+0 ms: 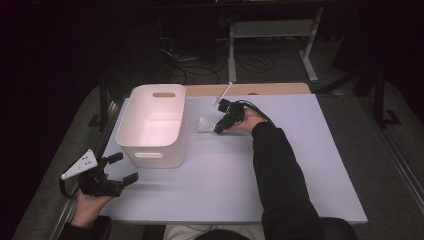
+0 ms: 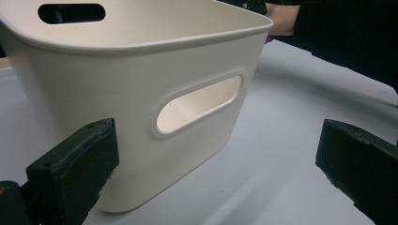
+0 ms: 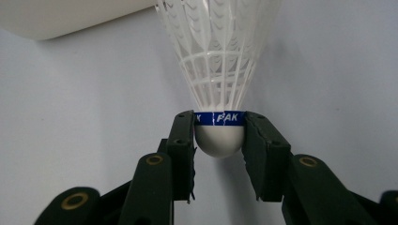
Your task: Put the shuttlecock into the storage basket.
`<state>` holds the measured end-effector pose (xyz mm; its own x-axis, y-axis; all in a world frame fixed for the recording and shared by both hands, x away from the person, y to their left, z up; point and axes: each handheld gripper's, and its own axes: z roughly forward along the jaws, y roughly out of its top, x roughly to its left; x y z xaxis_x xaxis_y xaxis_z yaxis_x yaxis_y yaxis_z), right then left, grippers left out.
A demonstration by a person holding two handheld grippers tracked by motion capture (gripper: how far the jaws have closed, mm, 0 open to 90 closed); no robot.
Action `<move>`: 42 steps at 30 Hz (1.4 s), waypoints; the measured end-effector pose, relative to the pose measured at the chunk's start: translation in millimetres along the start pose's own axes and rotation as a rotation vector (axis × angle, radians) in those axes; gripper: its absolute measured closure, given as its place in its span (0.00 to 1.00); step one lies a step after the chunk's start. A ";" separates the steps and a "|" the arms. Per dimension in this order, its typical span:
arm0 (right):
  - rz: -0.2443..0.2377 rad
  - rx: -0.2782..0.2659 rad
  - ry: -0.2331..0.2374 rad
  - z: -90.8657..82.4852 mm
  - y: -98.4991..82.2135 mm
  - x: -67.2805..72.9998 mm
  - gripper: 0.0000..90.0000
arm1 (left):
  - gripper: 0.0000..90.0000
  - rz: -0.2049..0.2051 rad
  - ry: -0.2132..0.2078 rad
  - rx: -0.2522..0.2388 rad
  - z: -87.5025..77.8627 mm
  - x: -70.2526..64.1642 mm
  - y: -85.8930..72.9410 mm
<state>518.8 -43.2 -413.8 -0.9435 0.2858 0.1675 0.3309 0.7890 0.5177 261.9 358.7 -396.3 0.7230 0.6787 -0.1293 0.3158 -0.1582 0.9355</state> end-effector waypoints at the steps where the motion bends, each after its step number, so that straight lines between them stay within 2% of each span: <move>1: 0.000 -0.001 -0.001 -1.8 0.1 0.4 0.71 | 0.00 0.000 0.000 0.000 0.0 0.0 0.0; 8: 0.022 -0.030 0.000 -15.5 2.1 6.0 0.71 | 0.00 -0.006 -0.002 -0.004 -0.3 -0.2 0.1; 30: 0.009 -0.127 -0.037 -58.9 6.6 21.8 0.71 | 0.00 -0.006 -0.002 -0.004 0.2 -0.2 0.1; 35: 0.021 -0.138 -0.036 -67.9 7.7 26.8 0.71 | 0.00 -0.003 -0.003 -0.001 0.3 0.0 0.1; 42: 0.007 -0.153 -0.046 -79.4 9.9 36.5 0.71 | 0.00 -0.004 -0.002 -0.001 0.4 0.1 0.0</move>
<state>486.4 -68.1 -336.0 -0.9382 0.3187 0.1345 0.3280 0.6957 0.6391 262.2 358.5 -396.4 0.7230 0.6777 -0.1342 0.3186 -0.1547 0.9352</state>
